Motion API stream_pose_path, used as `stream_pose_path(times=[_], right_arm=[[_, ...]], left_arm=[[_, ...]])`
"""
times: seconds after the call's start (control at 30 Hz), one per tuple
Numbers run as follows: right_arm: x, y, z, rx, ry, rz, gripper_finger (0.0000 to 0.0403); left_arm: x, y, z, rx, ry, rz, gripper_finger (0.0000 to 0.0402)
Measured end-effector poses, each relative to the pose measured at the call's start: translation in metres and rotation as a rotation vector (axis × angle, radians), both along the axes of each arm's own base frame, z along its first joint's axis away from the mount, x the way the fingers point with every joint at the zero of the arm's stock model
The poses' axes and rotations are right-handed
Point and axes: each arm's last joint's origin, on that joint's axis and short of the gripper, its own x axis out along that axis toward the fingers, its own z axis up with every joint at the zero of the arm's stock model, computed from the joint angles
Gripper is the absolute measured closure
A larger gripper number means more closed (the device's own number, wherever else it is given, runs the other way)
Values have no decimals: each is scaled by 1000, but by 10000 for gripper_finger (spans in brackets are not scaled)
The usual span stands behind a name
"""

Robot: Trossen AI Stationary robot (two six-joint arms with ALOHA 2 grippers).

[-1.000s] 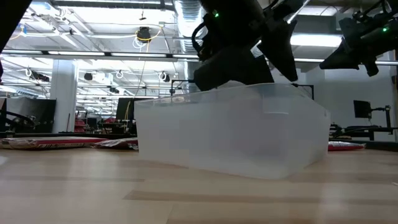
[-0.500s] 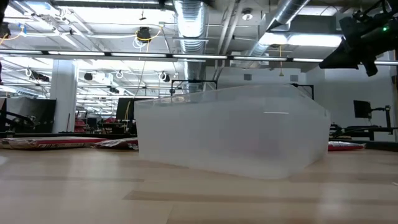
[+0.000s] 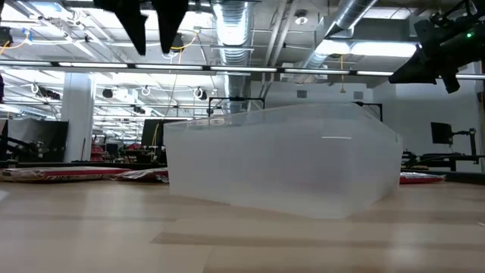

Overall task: Sort popcorn bags into baskets
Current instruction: Put the red popcorn bag into the transparent bin

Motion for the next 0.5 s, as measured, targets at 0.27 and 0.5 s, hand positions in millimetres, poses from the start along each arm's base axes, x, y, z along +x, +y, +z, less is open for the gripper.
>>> stream_pose_path(times=[0.27,0.5], right_arm=[[3,-1,-8,45,-22,-21,356],[5,-2,-19,92,-29,-36,356]], left_arm=[[-53,49,-46,-21,37,6,122],[-101,68,-93,-171,-101,78,114]])
